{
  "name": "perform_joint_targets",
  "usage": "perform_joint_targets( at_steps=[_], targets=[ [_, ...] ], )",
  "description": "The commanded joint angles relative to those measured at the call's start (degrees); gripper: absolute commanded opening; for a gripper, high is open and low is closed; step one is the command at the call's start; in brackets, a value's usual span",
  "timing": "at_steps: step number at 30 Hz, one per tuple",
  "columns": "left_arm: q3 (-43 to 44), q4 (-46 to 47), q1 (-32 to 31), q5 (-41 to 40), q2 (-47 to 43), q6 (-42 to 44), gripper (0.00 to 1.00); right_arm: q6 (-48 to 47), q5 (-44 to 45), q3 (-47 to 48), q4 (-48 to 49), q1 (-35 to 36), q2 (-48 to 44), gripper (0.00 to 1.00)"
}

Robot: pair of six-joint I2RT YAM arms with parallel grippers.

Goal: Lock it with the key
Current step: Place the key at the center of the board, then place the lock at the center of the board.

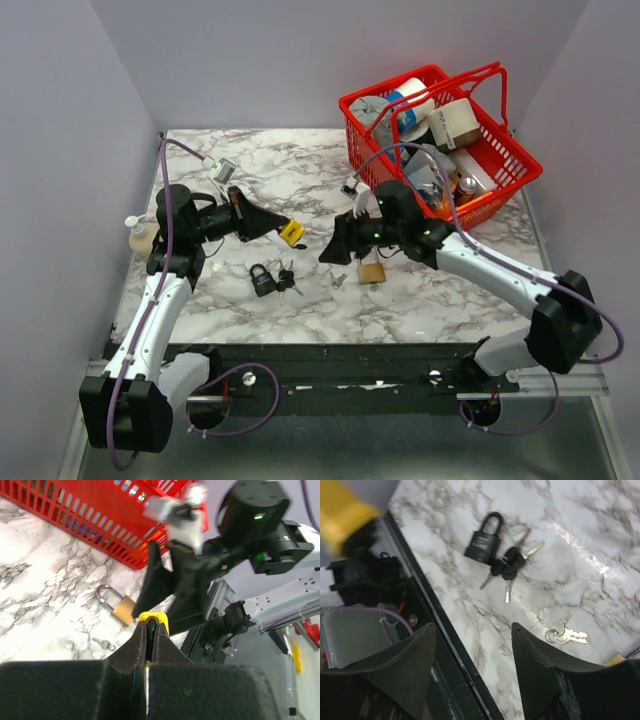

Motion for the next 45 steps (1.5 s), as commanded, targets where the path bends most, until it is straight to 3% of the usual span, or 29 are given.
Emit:
perform_joint_targets(
  at_steps=[1, 4, 6, 9, 13, 18, 22, 27, 31, 36, 45],
  targets=[
    [1.79, 15.31, 0.38, 3.94, -1.71, -12.08, 0.00, -8.60, -8.79, -1.97, -0.61, 0.47, -10.07, 0.69],
    [0.73, 26.66, 0.38, 5.43, -1.01, -23.92, 0.00, -18.17, -8.45, -1.89, -2.18, 0.47, -15.36, 0.67],
    [0.64, 30.83, 0.30, 6.92, -0.48, -27.82, 0.00, -27.37, -7.57, -2.06, -2.98, 0.47, -17.22, 0.61],
    [1.17, 33.13, -0.14, 7.81, -1.35, -30.38, 0.00, -31.02, -5.72, -1.28, -3.34, 0.56, -18.89, 0.50],
    [3.53, 35.84, -1.72, 8.95, -2.06, -31.00, 0.00, -25.25, -12.90, -0.66, 2.69, 0.64, -19.77, 0.33],
    [6.70, 39.89, -4.10, 8.69, -1.54, -28.90, 0.00, -13.65, -14.16, -1.89, 14.05, 2.92, -18.90, 0.16],
    [8.90, 39.29, -6.47, 10.44, -0.48, -25.65, 0.00, -11.79, -17.39, -1.37, 20.11, 4.25, -17.67, 0.01],
    [11.54, 31.48, -7.62, 9.66, -1.88, -15.91, 0.00, -3.82, -22.85, -0.57, 20.48, 4.25, -16.52, 0.01],
    [13.03, 24.18, -8.23, 7.11, -4.25, -6.14, 0.00, 1.93, -25.32, -4.17, 27.06, 4.60, -18.19, 0.01],
    [12.77, 22.85, -10.34, 7.81, -4.08, -6.13, 0.00, -3.42, -24.09, -3.47, 24.17, 4.60, -18.63, 0.01],
    [12.86, 21.44, -11.57, 8.34, -3.38, -7.18, 0.00, -4.40, -23.92, -2.42, 24.26, 4.69, -18.63, 0.01]
  ],
)
